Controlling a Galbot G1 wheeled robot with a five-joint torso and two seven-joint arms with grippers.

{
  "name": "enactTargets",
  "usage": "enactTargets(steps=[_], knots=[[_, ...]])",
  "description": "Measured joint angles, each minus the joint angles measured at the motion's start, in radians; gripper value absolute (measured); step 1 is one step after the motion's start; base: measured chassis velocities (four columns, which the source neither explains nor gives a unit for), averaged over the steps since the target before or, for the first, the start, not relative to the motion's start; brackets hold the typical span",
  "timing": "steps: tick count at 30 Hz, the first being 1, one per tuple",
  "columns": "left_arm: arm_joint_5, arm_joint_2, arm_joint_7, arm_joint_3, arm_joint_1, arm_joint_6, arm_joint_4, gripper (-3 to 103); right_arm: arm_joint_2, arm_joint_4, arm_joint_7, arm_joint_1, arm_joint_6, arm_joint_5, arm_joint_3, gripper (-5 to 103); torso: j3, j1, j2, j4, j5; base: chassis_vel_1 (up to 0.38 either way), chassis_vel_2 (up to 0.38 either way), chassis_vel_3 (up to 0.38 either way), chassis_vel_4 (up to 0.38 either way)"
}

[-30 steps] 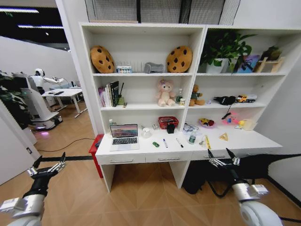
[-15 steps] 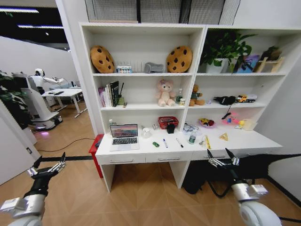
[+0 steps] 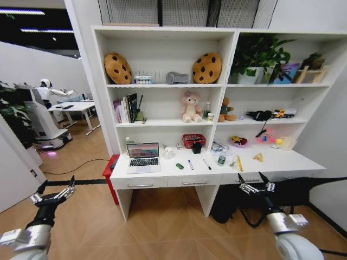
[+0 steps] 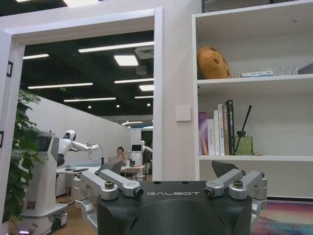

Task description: Organize the objects on the table.

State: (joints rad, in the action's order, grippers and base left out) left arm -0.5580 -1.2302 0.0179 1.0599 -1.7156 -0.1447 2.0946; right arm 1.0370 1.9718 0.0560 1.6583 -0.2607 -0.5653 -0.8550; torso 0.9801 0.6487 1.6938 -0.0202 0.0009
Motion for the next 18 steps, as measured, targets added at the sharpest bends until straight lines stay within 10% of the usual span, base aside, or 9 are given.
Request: enactTargets(steps=[18], knots=[[-0.005,0.003,0.0,0.0,0.008,-0.001,-0.007,100,-0.009,-0.012,0.025,-0.002,-0.007,-0.008,0.005,100,0.0,0.0,0.0,-0.0003,0.0,-0.016,0.014,0.014,-0.015]])
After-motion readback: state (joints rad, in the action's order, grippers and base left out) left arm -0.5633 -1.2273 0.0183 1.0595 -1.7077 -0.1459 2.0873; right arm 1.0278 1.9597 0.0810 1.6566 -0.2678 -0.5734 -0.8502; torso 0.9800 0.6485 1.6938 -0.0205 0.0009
